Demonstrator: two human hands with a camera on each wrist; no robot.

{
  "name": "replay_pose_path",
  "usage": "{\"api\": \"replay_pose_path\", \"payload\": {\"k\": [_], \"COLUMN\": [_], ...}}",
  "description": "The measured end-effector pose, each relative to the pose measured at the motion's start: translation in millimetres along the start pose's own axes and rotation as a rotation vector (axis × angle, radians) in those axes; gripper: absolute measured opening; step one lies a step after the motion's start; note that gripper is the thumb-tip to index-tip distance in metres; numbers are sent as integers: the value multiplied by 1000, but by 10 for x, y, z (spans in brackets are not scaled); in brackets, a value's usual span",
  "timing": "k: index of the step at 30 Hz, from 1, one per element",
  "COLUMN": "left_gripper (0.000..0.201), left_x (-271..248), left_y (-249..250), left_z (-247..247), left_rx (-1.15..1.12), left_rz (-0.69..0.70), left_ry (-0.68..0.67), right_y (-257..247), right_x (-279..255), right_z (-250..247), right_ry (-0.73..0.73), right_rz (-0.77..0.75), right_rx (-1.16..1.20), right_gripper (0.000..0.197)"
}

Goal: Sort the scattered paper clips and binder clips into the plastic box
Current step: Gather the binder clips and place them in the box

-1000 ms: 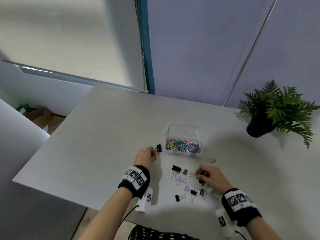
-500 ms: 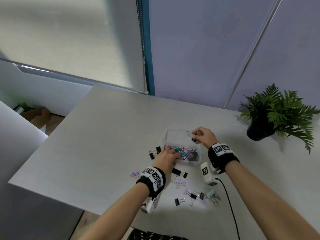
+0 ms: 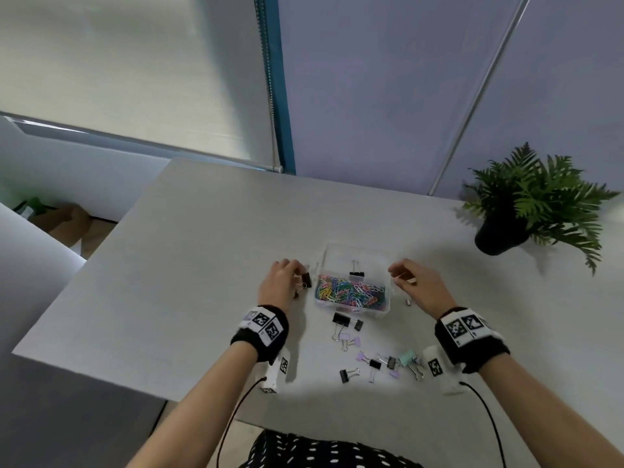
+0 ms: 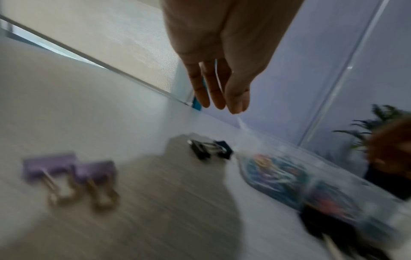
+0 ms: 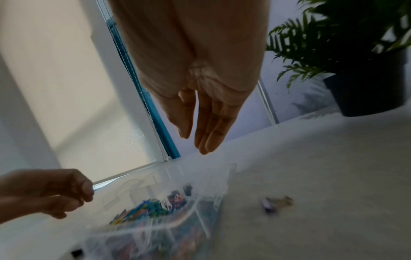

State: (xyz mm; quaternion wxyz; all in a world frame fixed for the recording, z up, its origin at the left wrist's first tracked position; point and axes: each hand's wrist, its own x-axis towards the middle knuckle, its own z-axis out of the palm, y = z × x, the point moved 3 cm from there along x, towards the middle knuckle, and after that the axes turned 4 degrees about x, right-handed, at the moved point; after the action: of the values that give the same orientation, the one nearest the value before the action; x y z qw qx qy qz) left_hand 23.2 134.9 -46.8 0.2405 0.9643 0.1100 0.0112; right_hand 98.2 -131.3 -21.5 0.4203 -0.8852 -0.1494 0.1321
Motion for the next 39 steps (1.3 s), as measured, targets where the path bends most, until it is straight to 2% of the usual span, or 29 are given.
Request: {"api": "replay_pose_path", "payload": {"k": [3, 7, 10, 12, 15, 17, 19, 25, 29, 34, 37, 39], "left_gripper": [33, 38, 44, 45, 46, 46, 43, 41, 30, 29, 32, 37], "left_x": [160, 278, 292, 277, 250, 231, 208, 115, 69, 193, 382, 538], "left_y": [-230, -178, -63, -16, -6, -36, -110, -390, -344, 107, 397, 540], "left_z": [6, 105, 187, 240, 267, 231, 166, -3, -101, -251, -254, -181], "left_rx": [73, 124, 248, 295, 300, 296, 246, -82, -246, -398, -317, -209], "left_rz": [-93, -64, -15, -10, -30, -58, -115, -272, -247, -106, -28, 3], "left_ry": [-139, -283, -349, -354, -348, -349, -349, -333, -358, -288, -247, -226], "right_y": [128, 304, 409, 438, 453, 429, 413, 430, 442, 447, 371, 270], "right_x": [-313, -583, -708, -787, -895, -929, -931, -919, -887, -872, -847, -800], "right_z": [-16, 57, 134, 226, 417, 483, 506, 561, 564, 539, 405, 298], "right_ry": [-4, -55, -132, -238, -408, -413, -383, -367, -399, -417, -396, -344], "right_rz": [8, 31, 19, 36, 58, 45, 28, -19, -8, 67, 96, 103], "right_rx": [-21, -72, -211, -370, -568, -596, -590, -606, -579, -381, -162, 39], "right_gripper": [18, 18, 16, 17, 38, 42, 38, 23, 5, 26, 29, 22]}}
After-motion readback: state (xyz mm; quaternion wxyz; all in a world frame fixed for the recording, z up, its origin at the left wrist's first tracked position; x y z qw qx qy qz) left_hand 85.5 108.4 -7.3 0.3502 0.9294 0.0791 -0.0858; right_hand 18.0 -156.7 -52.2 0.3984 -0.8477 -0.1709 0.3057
